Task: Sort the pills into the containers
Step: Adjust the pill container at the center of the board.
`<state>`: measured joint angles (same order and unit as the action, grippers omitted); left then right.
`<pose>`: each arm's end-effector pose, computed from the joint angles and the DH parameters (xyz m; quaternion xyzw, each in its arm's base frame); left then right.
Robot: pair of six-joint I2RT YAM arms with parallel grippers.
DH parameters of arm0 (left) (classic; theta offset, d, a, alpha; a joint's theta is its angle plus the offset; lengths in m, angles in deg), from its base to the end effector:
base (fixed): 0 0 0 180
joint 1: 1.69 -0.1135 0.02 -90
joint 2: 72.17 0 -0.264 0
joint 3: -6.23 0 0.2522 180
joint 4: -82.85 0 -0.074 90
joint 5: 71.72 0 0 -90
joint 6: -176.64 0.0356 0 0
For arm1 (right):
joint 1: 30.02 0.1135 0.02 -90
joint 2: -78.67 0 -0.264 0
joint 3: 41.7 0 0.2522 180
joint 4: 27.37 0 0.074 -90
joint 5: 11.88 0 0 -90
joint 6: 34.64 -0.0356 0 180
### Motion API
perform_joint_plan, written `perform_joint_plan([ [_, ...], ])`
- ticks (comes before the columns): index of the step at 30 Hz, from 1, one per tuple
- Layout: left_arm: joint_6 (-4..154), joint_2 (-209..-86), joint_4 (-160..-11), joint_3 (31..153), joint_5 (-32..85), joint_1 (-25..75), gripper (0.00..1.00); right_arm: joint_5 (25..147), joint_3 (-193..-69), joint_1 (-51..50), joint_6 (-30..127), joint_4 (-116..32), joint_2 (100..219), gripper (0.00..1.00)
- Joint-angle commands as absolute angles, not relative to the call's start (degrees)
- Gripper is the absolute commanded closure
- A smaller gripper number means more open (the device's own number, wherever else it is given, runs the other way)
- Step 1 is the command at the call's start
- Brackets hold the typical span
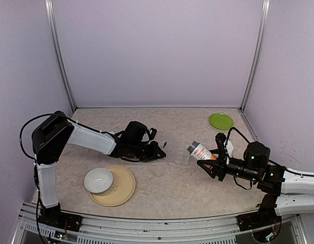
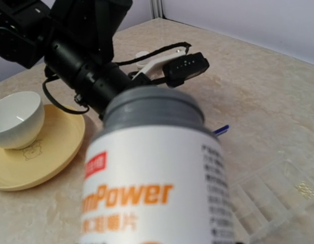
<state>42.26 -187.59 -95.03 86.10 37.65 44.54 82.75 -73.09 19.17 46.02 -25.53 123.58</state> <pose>0.2846 -0.3141 0.1396 0.0885 0.8834 -0.4152 0.1984 0.1190 0.1422 0.2188 -0.2880 0.7197 0.3358 0.5351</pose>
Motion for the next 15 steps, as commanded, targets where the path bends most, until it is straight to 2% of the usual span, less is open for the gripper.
perform_joint_plan([
  [1, 41.9, -185.5, -96.6, 85.4, 36.9, 44.8, 0.93, 82.2, -73.1, 18.9, 45.2, -23.5, 123.4, 0.84],
  [15, 38.5, -182.4, -93.0, 84.0, 35.0, 45.3, 0.93, 82.3, -72.6, 18.9, 45.2, -22.9, 123.9, 0.83],
])
